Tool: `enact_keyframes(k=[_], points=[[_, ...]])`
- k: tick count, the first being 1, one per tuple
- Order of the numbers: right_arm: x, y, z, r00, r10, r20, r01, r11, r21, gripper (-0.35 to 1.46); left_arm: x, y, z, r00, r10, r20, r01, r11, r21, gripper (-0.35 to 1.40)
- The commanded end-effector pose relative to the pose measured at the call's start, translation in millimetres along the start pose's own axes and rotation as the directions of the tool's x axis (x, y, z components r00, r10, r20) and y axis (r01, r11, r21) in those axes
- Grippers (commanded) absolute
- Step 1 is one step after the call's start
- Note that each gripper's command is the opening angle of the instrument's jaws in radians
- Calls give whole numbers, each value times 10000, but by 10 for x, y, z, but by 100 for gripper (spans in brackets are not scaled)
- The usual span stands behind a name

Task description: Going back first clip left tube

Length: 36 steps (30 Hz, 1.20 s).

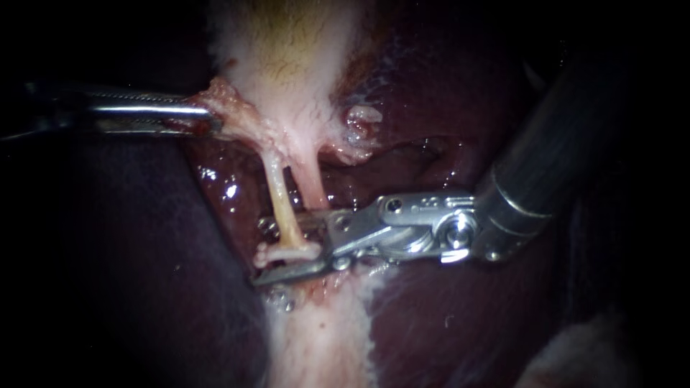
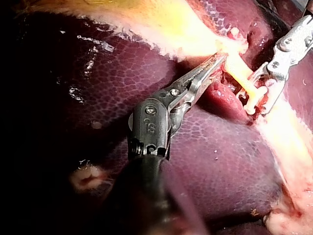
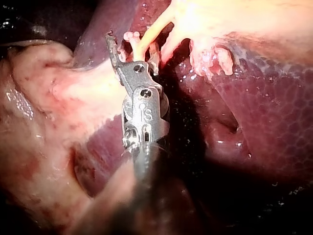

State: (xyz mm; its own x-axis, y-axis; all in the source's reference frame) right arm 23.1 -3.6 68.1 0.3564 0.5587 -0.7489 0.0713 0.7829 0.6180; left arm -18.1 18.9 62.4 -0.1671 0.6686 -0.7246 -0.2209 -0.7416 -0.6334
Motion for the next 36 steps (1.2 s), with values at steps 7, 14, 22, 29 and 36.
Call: enact_keyframes(k=[7, 14, 22, 29, 36], points=[[-7, -3, -19, 9981, -616, -3, 616, 9981, 10, 50, 0, 0, -1, 10000, 4, -1, -4, 10000, -7, -35], [-14, -7, -66, 9833, -1822, -29, 1817, 9819, -535, 50, -1, 0, -1, 10000, 6, 0, -6, 10000, -15, -35], [-12, -9, -136, 9721, -2344, 16, 2335, 9679, -925, 50, -1, -1, -2, 10000, 8, 1, -8, 10000, -22, -35], [-13, -12, -177, 9713, -2378, 1, 2369, 9676, -875, 50, -1, -2, -1, 10000, 8, 1, -8, 10000, -22, -35], [-16, -14, -187, 9710, -2392, -10, 2384, 9681, -768, 50, -2, -3, -1, 10000, 11, 1, -11, 10000, -19, -35]])
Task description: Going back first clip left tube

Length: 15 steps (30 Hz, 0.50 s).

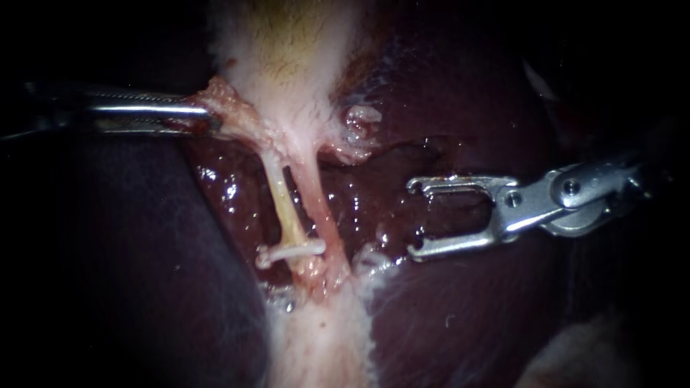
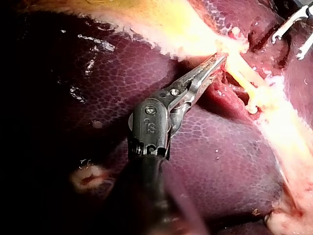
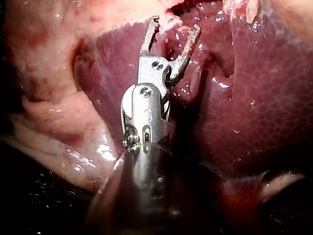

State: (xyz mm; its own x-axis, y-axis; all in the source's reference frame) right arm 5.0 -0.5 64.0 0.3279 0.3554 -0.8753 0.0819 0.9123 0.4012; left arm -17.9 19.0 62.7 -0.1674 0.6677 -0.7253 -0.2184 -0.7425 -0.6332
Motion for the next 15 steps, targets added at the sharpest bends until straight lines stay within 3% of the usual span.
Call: enact_keyframes(k=[1, 6, 15], points=[[0, 0, 0, 10000, 0, 2, 0, 10000, 8, 50, 0, 0, 0, 10000, 0, 0, 0, 10000, 6, -35], [-1, 0, -2, 10000, -4, 1, 4, 10000, 17, 50, -4, -3, 3, 10000, 17, -1, -17, 10000, 20, -35], [-1, -1, -3, 10000, -6, 0, 6, 10000, 24, 50, -34, -26, 26, 9997, 226, 53, -226, 9997, 114, -35]])
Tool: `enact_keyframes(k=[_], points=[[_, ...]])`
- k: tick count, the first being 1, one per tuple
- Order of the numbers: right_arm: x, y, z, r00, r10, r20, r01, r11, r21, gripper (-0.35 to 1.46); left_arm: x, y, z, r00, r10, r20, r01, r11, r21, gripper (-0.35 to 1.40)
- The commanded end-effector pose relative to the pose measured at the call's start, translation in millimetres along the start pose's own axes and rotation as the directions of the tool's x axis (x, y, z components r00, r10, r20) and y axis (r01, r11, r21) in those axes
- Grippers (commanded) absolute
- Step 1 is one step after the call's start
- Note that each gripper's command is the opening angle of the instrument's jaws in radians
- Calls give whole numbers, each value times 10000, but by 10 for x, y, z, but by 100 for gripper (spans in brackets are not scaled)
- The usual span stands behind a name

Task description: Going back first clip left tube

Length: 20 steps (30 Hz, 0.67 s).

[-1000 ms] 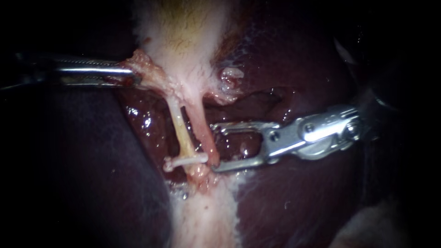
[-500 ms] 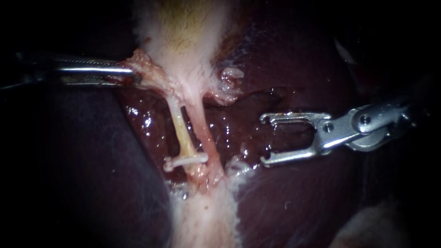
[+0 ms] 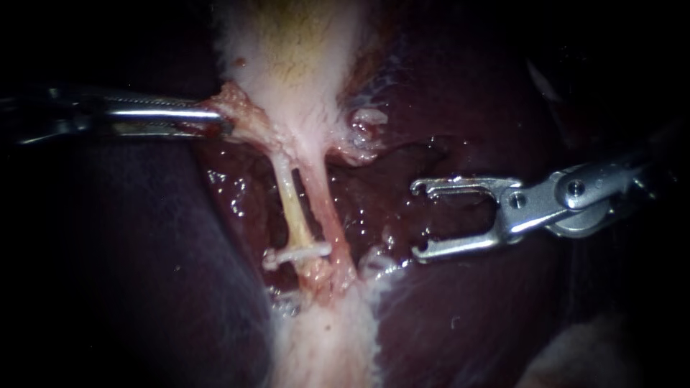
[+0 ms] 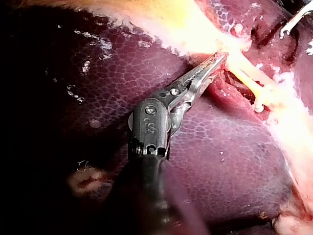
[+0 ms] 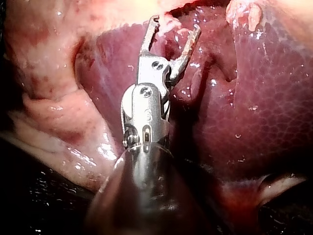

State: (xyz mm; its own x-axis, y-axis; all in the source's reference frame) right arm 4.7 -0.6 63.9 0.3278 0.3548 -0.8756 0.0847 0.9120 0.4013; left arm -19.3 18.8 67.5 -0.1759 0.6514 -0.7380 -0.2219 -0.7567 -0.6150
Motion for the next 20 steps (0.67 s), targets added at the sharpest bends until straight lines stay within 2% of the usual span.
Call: enact_keyframes(k=[1, 10, 20], points=[[0, 0, 0, 10000, 0, 0, 0, 10000, -4, 50, -3, -2, 4, 10000, -36, 43, 35, 10000, 60, -35], [0, 0, -1, 10000, -2, 0, 2, 10000, 3, 50, -18, -5, 26, 9998, -67, 160, 66, 9999, 84, -35], [0, -1, -2, 10000, -2, -2, 3, 10000, 10, 50, -20, -5, 28, 9997, -115, 218, 113, 9999, 102, -35]])
